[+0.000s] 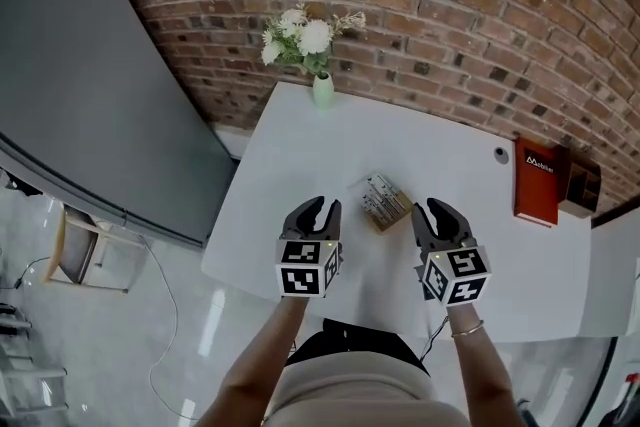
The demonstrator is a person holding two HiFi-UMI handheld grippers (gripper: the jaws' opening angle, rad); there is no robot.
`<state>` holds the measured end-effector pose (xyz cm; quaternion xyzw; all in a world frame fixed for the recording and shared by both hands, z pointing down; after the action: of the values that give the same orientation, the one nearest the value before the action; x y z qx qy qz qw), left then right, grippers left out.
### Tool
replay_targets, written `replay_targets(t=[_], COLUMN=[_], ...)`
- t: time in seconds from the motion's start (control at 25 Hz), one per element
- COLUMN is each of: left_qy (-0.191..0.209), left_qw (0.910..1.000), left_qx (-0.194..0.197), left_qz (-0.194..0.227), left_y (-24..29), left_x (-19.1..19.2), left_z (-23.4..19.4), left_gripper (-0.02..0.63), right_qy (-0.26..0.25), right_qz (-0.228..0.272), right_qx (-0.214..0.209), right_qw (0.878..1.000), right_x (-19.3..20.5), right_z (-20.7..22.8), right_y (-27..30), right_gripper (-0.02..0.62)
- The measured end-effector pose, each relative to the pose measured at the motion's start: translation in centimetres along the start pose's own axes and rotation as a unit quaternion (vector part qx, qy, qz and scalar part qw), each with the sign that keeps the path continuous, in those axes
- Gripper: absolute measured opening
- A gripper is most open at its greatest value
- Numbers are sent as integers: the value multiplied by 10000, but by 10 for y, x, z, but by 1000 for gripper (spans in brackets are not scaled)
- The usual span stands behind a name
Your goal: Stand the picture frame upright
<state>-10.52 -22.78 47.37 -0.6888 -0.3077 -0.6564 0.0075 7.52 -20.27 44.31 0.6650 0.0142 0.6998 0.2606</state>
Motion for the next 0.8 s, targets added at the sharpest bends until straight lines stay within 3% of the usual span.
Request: replay_targets(t=[0.2,0.36,0.8], left_qy=[-376,-893,-2223], left_qw=[9986,9934,9623], left_qx=[91,175,531], left_qz=[-355,-692,-1472], left_y=[25,43,74], left_x=[17,32,66], left_z=[3,6,21], left_gripper=[103,106,109], right_qy=[33,71,228], right_qz=[-217,-359,-613], right_qx=[-69,-130,-336], right_qw=[9997,9992,9973], right_x=[11,19,36], right_z=[12,21,31], right_y=[18,30,50], right_gripper=[95,95,95])
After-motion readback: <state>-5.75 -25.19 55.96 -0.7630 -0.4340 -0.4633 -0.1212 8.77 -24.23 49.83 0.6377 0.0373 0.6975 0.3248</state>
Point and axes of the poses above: the fingertips, and each gripper's own axes: y forward along the fingers, z to its right, x out of its underside, the point moved 1 cm from there along -y, backward along the fingers, and after that the axes turned 4 degrees about y, right-handed, at the moved point
